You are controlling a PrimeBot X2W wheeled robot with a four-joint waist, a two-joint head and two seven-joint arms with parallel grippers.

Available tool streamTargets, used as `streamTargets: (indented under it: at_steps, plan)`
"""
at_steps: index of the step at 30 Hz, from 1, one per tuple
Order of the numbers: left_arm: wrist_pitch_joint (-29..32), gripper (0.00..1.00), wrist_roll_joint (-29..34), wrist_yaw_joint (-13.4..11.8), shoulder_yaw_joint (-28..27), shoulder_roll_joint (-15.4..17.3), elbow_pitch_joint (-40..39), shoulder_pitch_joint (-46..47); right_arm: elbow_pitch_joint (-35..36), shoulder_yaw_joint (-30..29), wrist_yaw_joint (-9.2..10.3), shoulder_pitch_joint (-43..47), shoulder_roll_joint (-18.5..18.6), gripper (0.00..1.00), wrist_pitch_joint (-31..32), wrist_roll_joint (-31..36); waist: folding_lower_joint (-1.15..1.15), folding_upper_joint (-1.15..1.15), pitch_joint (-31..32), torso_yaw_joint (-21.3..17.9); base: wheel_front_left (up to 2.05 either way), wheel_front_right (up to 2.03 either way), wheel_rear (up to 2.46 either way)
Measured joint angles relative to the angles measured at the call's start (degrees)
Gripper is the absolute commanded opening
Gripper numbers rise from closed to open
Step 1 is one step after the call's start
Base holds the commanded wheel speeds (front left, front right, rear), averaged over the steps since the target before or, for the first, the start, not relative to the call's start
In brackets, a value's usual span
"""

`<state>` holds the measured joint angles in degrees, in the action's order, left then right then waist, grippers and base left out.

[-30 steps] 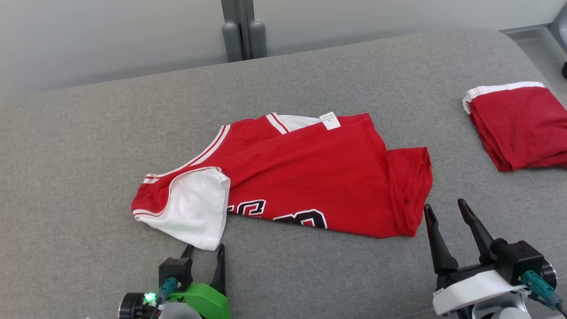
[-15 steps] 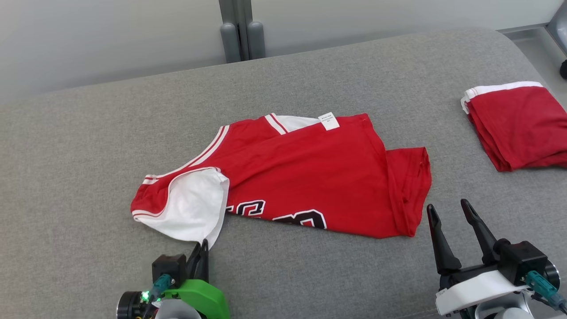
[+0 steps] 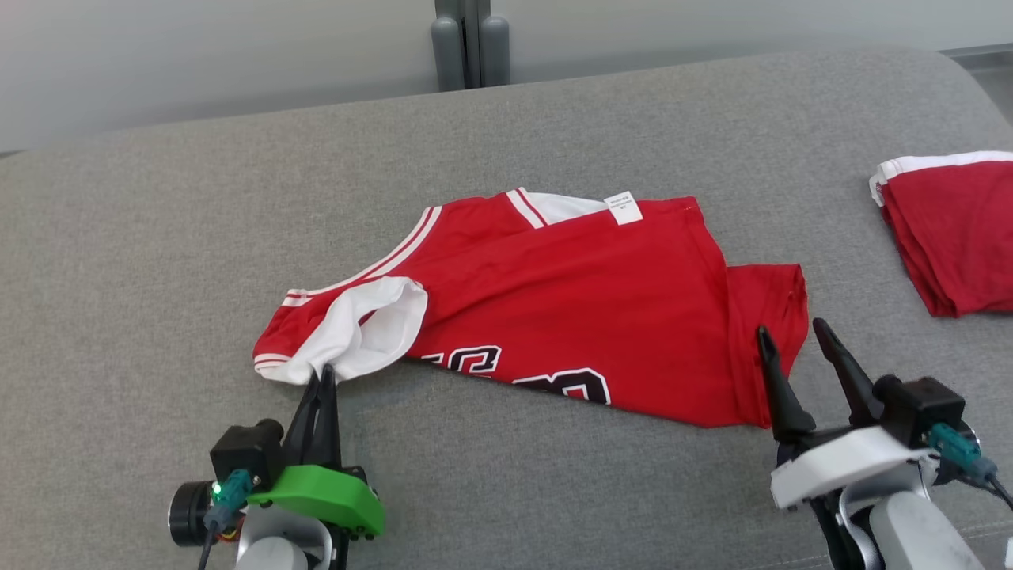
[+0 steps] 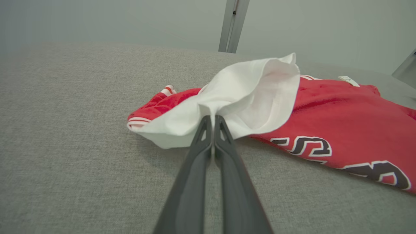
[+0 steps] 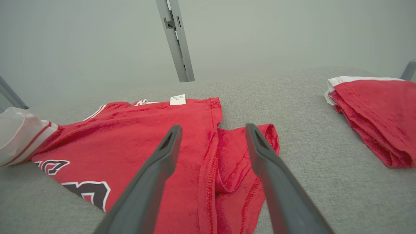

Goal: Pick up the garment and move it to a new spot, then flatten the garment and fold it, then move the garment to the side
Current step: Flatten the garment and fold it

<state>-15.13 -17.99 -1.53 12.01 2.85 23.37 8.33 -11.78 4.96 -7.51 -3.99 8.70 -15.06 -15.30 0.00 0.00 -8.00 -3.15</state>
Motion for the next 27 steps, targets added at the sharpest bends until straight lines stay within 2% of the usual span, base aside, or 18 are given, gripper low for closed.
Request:
streamTargets:
  at_steps: [4, 10, 16, 20, 27]
  plan:
    - [0.00, 0.00, 0.96, 0.46, -1.35, -0.01, -2.01, 1.57, -10.81, 2.87, 0.00, -9.65, 4.20, 1.00, 1.23, -5.28, 0.00, 0.00, -2.17, 0.63, 0.00, 0.00, 0.00]
    - [0.00, 0.00, 2.23, 1.05, -2.85, -0.01, -2.86, 4.56, -20.03, 9.98, 0.02, -26.13, 10.16, 1.00, 11.35, -14.69, 0.00, 0.00, -6.57, 1.69, 0.00, 0.00, 0.00]
    - [0.00, 0.00, 3.43, 2.12, -3.08, 0.00, -2.58, 6.81, -20.15, 20.50, 0.01, -33.18, 15.64, 1.00, 21.32, -29.84, 0.00, 0.00, -10.31, 3.27, 0.00, 0.00, 0.00]
    - [0.00, 0.00, 3.48, 2.29, -2.25, 0.00, -2.67, 8.23, -19.33, 24.64, 0.02, -35.43, 21.17, 1.00, 21.93, -36.71, 0.00, 0.00, -12.20, 4.89, 0.00, 0.00, 0.00]
    - [0.00, 0.00, 3.46, 2.03, -1.14, -0.01, -2.90, 9.40, -19.44, 29.80, 0.02, -38.04, 24.97, 1.00, 19.87, -44.35, 0.00, 0.00, -15.37, 6.92, 0.00, 0.00, 0.00]
